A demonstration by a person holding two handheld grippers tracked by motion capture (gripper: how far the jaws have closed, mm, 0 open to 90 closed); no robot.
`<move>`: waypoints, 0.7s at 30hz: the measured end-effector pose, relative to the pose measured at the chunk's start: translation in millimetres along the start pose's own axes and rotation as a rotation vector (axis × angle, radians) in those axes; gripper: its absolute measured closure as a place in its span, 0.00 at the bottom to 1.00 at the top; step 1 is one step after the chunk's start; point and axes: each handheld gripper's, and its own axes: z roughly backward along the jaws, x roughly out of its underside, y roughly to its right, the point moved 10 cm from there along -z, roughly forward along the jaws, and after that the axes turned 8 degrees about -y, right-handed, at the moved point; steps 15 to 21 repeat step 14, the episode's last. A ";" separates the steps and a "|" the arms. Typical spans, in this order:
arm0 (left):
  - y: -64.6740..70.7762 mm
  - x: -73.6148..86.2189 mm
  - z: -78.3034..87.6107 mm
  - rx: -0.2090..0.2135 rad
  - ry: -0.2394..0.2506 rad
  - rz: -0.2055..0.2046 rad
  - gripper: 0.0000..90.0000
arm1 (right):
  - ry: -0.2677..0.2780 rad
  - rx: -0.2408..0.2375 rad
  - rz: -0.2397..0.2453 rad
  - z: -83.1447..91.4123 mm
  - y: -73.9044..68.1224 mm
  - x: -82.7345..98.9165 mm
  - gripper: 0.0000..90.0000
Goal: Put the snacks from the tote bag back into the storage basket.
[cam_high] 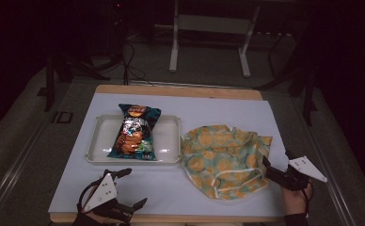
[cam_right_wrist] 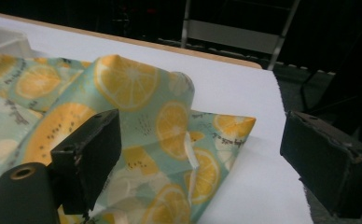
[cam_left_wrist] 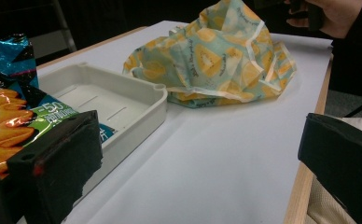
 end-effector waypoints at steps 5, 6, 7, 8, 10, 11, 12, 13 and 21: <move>0.4 0.3 -0.6 0.001 -0.004 -0.002 0.00 | 0.027 -0.001 0.021 -0.4 -1.2 -2.3 0.14; 0.5 0.3 -0.5 0.001 -0.004 -0.003 0.00 | 0.028 0.003 0.024 -0.8 -1.2 -2.5 0.14; 0.6 0.3 -0.4 0.001 -0.004 -0.003 0.00 | 0.029 -0.002 0.028 -1.5 -1.8 -2.5 0.14; 0.6 0.3 -0.4 0.001 -0.004 -0.003 0.00 | 0.029 -0.002 0.028 -1.5 -1.8 -2.5 0.14; 0.5 0.4 -0.1 0.001 -0.004 -0.004 0.00 | 0.027 -0.004 0.037 -2.9 -3.0 -1.7 0.14; 0.4 0.4 -0.2 0.001 -0.004 -0.004 0.00 | 0.027 -0.007 0.038 -3.1 -3.2 -1.6 0.14; 0.4 0.4 -0.2 0.002 -0.004 -0.003 0.00 | 0.029 -0.005 0.034 -3.0 -2.8 -1.7 0.14; 0.4 0.3 -0.3 0.002 -0.004 -0.003 0.00 | 0.033 -0.011 0.027 -2.4 -2.9 -2.2 0.14; 0.5 0.4 -0.5 0.002 -0.005 -0.004 0.00 | 0.036 -0.018 0.025 -2.0 -2.9 -2.8 0.14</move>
